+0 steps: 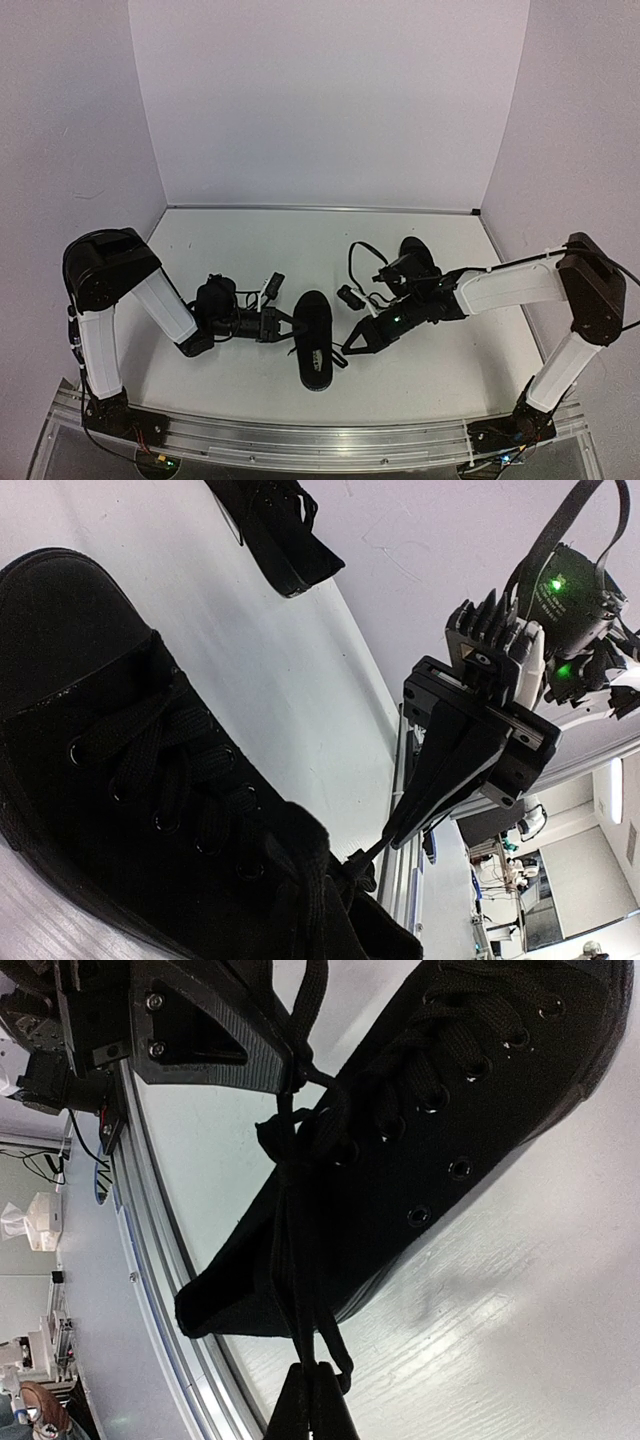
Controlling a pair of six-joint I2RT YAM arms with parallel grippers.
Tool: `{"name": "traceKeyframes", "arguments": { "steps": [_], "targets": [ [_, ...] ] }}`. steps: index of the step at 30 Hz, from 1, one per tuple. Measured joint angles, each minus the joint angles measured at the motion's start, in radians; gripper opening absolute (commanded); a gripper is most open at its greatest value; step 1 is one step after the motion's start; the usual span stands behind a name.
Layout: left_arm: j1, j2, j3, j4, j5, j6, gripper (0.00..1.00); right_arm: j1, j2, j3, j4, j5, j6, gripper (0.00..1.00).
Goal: Tie the shoes
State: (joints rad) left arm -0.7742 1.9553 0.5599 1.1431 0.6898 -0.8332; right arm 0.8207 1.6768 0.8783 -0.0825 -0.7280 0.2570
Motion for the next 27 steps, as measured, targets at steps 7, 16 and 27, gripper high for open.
{"name": "traceKeyframes", "arguments": {
  "steps": [7,16,27],
  "targets": [
    [0.000,0.000,0.003,-0.001,0.008,0.000,0.03,0.000,0.000,0.000,0.002,0.001,0.007,0.00],
    [0.032,-0.002,0.004,-0.045,-0.005,0.029,0.26,0.002,0.013,0.003,-0.062,-0.020,0.010,0.00],
    [0.043,-0.231,0.036,-0.431,-0.061,0.236,0.43,0.011,0.041,0.031,-0.079,-0.033,0.010,0.00]
  ]
}}
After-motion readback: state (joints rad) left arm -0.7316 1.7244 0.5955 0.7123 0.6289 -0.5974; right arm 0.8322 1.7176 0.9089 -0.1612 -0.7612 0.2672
